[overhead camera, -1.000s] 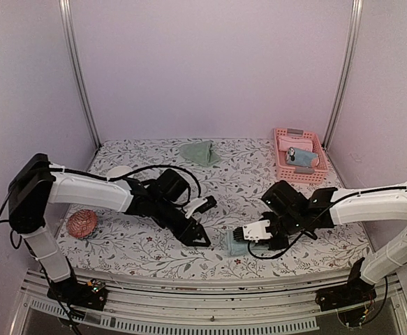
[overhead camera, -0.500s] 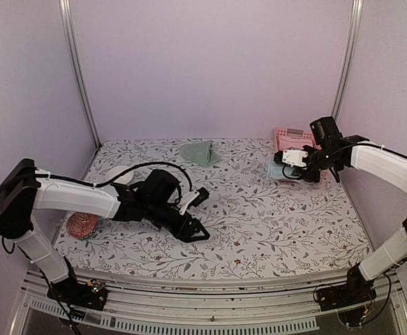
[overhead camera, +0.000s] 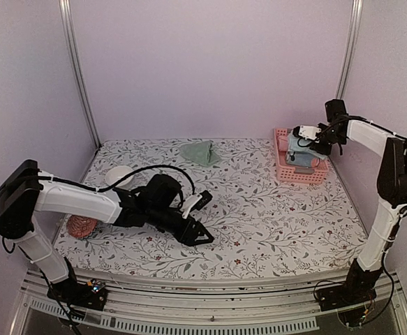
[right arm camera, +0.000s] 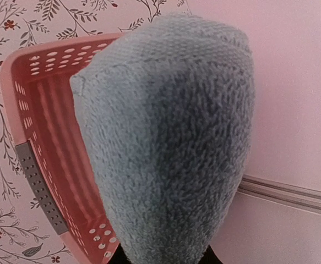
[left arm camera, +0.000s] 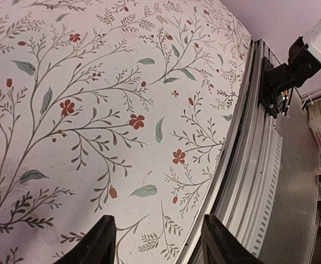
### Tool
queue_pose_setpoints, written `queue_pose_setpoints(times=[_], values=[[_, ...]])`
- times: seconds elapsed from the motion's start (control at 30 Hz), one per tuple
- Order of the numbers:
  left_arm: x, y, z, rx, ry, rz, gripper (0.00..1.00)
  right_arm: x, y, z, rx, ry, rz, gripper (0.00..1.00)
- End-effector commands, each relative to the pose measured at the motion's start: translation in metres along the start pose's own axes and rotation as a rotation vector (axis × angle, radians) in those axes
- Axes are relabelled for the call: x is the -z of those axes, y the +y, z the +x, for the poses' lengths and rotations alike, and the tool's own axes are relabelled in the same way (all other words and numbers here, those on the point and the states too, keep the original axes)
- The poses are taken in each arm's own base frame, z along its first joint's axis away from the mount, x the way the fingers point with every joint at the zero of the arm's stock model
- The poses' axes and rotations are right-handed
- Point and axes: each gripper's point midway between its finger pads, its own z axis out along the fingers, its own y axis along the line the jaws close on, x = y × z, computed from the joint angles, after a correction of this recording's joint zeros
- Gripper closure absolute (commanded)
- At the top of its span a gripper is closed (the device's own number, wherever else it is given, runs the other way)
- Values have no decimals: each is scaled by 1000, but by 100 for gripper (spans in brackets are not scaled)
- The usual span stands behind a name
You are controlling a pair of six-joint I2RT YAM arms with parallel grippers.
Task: Roll the towels
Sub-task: Place the towel in the bin.
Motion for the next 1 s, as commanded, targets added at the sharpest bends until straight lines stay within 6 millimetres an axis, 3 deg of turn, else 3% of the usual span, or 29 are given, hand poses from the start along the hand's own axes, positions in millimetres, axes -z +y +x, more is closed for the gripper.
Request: queue_pose_setpoints(times=[0.0, 0.17, 0.57, 0.7, 0.97], values=[[-11, -7, 6, -2, 15, 24, 45, -26, -10, 3, 28, 15, 10, 97], [-14, -4, 10, 3, 28, 22, 45, -56, 2, 14, 32, 28, -40, 97], [-34, 2, 12, 4, 67, 34, 45, -92, 35, 33, 77, 53, -157, 97], [-41, 6, 15, 9, 85, 35, 45, -107, 30, 37, 89, 63, -153, 97], [-53, 13, 14, 17, 112, 44, 45, -137, -3, 44, 77, 84, -38, 98]])
